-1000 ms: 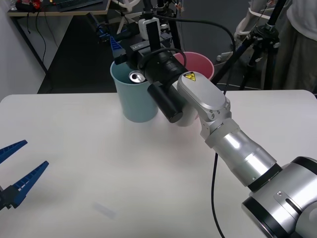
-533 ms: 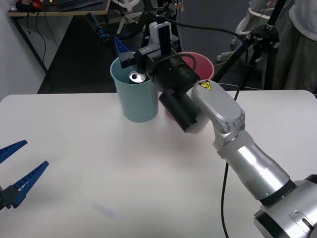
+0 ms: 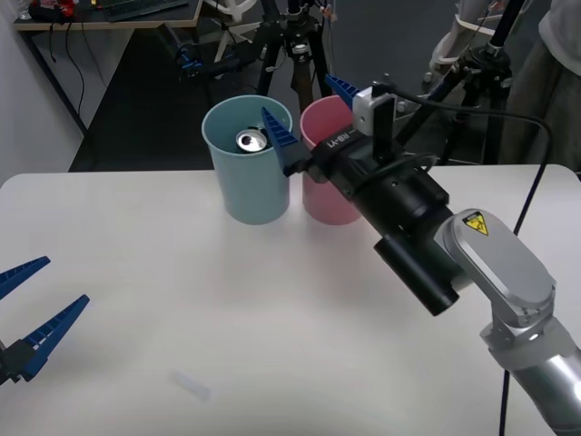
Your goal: Grasp the object on the table and drop it into the matching bin: aluminum can to the light blue bin, PET bottle to the pink bin.
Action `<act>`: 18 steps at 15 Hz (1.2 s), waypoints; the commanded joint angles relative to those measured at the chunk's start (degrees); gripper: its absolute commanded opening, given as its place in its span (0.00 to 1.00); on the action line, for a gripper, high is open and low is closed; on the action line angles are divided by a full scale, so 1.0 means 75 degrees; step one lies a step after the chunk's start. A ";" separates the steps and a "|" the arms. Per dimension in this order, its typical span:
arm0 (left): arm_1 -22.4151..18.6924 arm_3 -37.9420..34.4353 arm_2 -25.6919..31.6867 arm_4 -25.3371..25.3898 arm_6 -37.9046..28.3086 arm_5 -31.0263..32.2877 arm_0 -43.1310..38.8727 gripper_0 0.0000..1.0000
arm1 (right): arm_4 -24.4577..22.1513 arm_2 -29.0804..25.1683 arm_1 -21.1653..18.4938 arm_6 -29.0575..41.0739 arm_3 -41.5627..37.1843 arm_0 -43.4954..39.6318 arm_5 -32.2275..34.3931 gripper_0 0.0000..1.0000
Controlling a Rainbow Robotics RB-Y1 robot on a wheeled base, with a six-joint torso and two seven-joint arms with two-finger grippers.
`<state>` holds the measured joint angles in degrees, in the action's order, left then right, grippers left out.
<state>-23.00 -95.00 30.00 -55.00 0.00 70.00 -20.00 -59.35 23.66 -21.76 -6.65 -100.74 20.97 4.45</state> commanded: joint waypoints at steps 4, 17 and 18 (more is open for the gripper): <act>0.0000 0.0000 0.0000 0.0000 0.0000 0.0000 0.0000 1.00 | 0.0471 -0.1596 -0.0755 -0.0004 -0.0583 -0.1788 0.2419 1.00; 0.0000 0.0000 0.0000 0.0000 0.0000 0.0000 0.0000 1.00 | 0.0260 -0.5205 -0.1305 -0.0098 -0.0583 -0.5281 0.6134 1.00; 0.0000 0.0000 0.0000 0.0000 0.0000 0.0000 0.0000 1.00 | 0.0260 -0.5381 -0.1305 -0.0074 -0.0583 -0.5480 0.6239 1.00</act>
<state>-23.00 -95.00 30.00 -55.00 0.00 70.00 -20.01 -57.38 -15.73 -31.56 -7.35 -105.15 -19.05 50.62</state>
